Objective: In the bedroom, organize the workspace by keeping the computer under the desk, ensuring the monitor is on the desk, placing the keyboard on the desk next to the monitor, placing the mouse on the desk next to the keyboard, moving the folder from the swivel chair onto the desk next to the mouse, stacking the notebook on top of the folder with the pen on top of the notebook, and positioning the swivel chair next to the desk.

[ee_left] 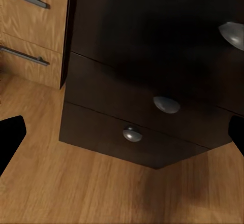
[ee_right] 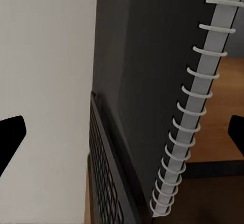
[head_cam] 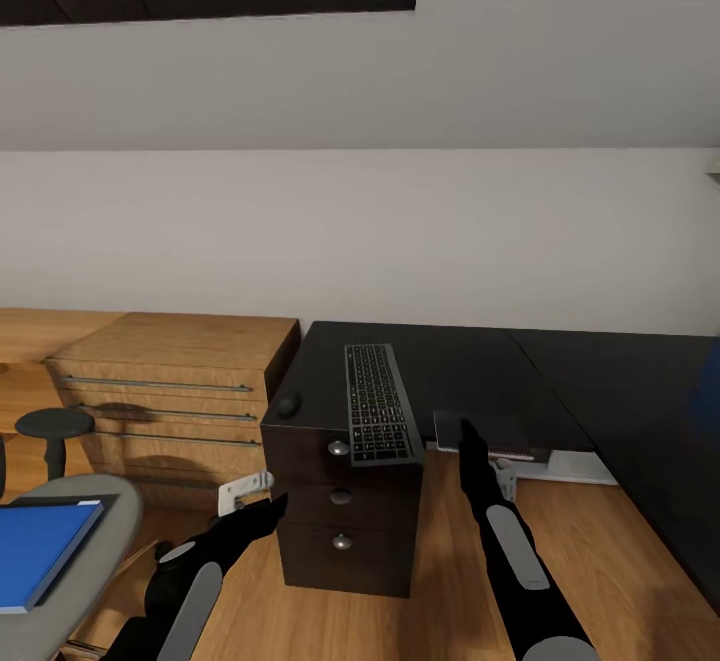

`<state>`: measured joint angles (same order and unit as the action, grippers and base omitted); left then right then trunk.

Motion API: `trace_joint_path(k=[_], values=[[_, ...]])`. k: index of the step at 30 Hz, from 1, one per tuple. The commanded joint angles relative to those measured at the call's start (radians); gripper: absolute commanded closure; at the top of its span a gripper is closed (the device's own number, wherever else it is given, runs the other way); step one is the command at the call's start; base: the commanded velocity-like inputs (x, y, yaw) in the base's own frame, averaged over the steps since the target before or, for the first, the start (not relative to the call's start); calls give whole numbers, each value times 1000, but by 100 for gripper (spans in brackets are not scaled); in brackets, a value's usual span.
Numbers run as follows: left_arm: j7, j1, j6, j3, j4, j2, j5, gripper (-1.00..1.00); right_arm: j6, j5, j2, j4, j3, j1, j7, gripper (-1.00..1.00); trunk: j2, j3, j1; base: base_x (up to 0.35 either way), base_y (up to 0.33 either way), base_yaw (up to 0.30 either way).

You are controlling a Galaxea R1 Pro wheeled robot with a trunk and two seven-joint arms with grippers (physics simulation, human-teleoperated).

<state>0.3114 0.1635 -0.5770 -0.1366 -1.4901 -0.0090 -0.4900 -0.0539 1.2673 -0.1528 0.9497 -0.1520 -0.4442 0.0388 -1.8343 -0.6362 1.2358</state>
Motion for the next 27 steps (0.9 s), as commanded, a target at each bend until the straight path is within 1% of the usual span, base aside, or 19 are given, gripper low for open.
trace_joint_path(k=[1, 8, 11, 16, 27], values=[[9, 1, -3, -1, -1, 1, -11, -100, -2, 10, -1, 0, -1, -1, 4, -100, -1, -1, 0, 0, 0, 0], [9, 1, -3, 0, -1, 6, -12, -100, -3, 10, -1, 0, 0, -1, 4, -100, -1, -1, 0, -1, 0, 0], [9, 1, -3, 0, -1, 7, -12, -100, -3, 10, -1, 0, 0, -1, 4, -100, -1, -1, 0, -133, 0, 0], [9, 1, -3, 0, -1, 7, -13, -100, -3, 10, -1, -1, 0, -1, 4, -100, -1, -1, 0, -271, 0, 0], [10, 1, -3, 0, -1, 7, -13, -100, -3, 9, -1, -2, 1, -1, 4, -100, -1, -1, 0, -327, 0, 0]])
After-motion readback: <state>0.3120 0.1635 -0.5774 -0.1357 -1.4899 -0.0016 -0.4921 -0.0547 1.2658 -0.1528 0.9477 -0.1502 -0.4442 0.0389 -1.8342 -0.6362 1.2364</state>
